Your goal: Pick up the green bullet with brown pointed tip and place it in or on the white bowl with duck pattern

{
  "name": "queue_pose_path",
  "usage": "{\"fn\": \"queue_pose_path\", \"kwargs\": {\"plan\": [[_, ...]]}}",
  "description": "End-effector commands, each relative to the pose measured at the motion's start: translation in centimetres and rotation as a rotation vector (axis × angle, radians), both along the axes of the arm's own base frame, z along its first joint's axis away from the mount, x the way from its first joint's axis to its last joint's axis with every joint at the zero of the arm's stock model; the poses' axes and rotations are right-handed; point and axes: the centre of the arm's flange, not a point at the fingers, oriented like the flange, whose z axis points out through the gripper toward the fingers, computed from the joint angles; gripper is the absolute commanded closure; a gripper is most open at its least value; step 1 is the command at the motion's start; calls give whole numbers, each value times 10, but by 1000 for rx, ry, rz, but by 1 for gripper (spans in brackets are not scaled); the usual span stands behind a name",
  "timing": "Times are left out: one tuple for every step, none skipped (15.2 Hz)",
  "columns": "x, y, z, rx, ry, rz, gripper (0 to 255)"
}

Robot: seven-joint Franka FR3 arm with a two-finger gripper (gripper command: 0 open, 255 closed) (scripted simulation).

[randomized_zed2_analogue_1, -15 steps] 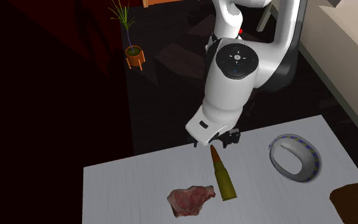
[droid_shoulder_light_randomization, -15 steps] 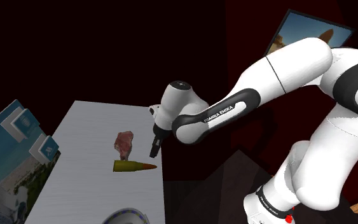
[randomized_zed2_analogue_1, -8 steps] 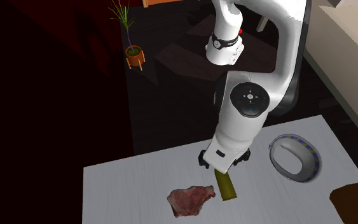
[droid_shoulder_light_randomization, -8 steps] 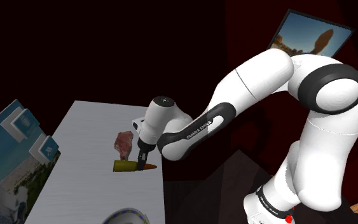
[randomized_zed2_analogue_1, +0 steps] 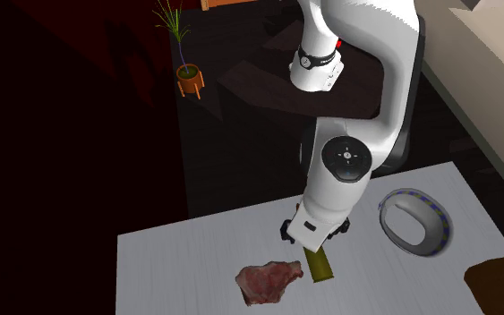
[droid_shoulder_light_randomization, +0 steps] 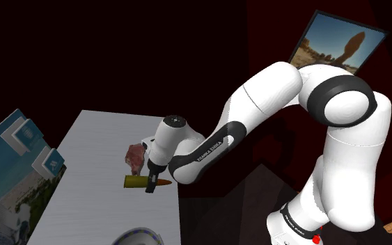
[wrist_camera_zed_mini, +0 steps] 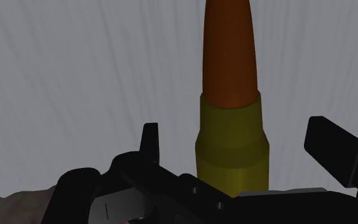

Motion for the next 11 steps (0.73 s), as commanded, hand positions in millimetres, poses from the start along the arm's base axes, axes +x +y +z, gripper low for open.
{"fn": "queue_pose_path", "kwargs": {"plan": [[0,0,-2,0,0,0,0],[0,0,-2,0,0,0,0],[0,0,-2,0,0,0,0],[0,0,-2,0,0,0,0],[0,0,-2,0,0,0,0],[0,0,-2,0,0,0,0],[0,0,-2,0,0,0,255],[0,0,-2,0,0,0,255],[0,0,-2,0,0,0,255],[0,0,-2,0,0,0,255],[0,0,-2,0,0,0,255]]}}
